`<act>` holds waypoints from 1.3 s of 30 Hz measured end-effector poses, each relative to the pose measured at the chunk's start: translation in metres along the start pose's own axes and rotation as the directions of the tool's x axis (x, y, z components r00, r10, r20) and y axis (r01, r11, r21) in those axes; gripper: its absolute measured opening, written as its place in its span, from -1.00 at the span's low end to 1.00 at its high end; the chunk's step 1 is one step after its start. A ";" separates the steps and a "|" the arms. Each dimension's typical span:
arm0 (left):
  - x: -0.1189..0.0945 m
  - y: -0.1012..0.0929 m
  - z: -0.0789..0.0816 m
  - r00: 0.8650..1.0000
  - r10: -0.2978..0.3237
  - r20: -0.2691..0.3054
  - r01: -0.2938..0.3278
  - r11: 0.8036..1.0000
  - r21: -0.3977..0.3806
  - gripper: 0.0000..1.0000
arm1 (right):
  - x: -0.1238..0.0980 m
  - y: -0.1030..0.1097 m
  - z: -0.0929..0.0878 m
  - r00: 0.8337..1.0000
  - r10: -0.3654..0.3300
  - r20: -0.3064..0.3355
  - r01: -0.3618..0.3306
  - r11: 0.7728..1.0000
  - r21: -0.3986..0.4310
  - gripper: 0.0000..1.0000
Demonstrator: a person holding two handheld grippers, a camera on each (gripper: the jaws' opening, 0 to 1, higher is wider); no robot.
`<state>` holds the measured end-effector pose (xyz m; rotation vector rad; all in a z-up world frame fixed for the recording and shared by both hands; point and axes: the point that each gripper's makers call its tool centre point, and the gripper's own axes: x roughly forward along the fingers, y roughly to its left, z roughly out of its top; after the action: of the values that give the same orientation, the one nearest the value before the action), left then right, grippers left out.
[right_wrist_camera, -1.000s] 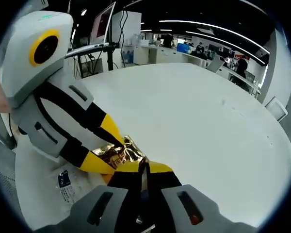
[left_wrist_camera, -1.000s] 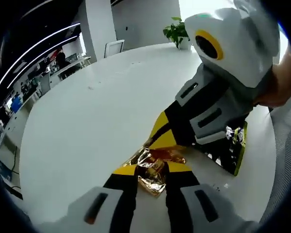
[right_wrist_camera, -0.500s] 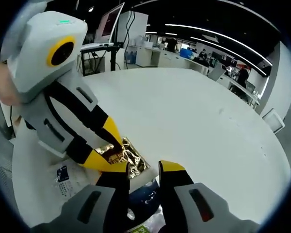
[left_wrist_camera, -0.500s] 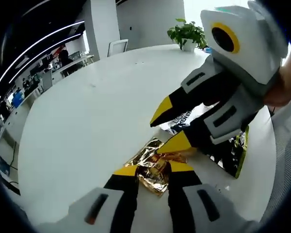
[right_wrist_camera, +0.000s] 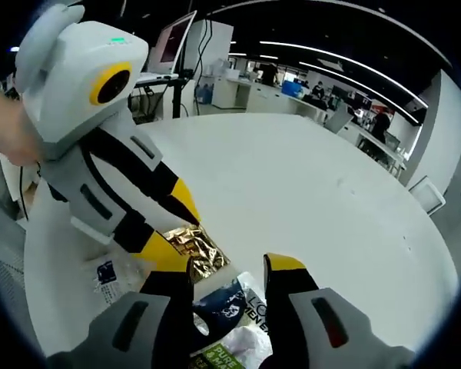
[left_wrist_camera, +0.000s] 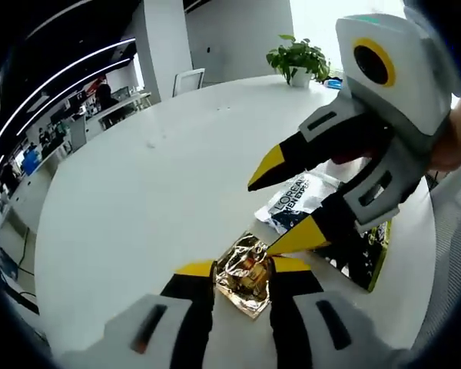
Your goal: Arrange the skincare products in the storage area until every visible bottle or jar stands upright without overlapping.
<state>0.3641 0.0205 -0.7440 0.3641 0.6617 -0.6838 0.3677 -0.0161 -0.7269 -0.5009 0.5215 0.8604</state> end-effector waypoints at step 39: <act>-0.083 -0.049 -0.040 0.998 0.043 -0.036 -0.048 0.983 -0.178 0.44 | -0.134 0.098 -0.060 0.970 0.240 0.046 -0.244 0.953 0.177 0.99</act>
<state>0.2642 0.0436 -0.7231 0.2235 0.7378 -0.5708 0.2016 -0.0750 -0.7103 -0.2615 0.6416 1.0405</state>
